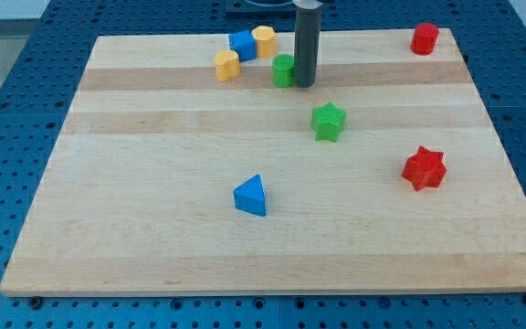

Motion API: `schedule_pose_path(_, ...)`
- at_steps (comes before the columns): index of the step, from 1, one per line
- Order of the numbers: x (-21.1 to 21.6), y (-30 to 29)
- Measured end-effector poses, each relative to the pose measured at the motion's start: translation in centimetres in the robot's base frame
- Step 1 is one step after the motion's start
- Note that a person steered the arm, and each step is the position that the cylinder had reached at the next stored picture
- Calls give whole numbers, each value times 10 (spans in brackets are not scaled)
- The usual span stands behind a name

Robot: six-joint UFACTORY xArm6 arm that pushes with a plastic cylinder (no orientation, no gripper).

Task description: Push the green star into the green circle

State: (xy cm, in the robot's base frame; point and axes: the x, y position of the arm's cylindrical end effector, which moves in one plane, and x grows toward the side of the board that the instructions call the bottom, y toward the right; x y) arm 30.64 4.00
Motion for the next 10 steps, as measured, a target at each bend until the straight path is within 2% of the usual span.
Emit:
schedule_pose_path(3,-32,-21)
schedule_pose_path(6,-29,-21)
schedule_pose_path(7,-9,-21)
schedule_pose_path(10,92,-21)
